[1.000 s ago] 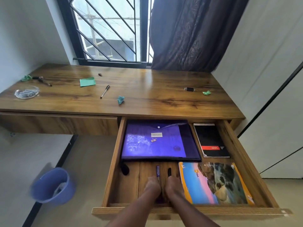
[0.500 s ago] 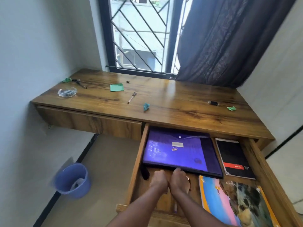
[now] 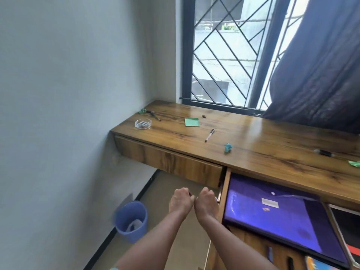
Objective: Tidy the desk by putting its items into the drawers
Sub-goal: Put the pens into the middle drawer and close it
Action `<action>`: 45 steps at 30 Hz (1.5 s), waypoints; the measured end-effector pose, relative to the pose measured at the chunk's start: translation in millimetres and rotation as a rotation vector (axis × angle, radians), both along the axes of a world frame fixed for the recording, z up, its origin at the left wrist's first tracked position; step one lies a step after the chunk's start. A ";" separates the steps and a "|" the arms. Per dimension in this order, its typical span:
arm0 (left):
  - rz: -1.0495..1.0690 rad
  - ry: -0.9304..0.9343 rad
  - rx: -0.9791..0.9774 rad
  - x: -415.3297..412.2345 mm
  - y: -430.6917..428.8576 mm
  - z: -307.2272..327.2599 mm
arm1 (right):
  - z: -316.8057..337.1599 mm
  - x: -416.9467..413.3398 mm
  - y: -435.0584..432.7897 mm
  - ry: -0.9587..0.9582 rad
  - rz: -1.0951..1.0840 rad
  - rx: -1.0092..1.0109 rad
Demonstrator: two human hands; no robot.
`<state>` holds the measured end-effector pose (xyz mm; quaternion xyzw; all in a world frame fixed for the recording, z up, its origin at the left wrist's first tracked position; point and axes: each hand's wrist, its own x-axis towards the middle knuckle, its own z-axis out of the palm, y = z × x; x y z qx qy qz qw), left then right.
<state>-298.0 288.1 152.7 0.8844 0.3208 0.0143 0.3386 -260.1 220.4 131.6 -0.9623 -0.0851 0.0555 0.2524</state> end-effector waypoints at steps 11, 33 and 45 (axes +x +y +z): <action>0.049 -0.038 0.148 117.1 143.1 36.7 | 29.5 133.1 126.7 -0.026 -0.095 0.116; 0.116 0.072 0.189 364.6 385.9 35.9 | 2.6 352.4 165.3 0.016 -0.380 -0.070; 0.290 0.204 0.010 448.7 452.6 23.3 | 8.1 403.4 213.1 0.034 -0.586 -0.035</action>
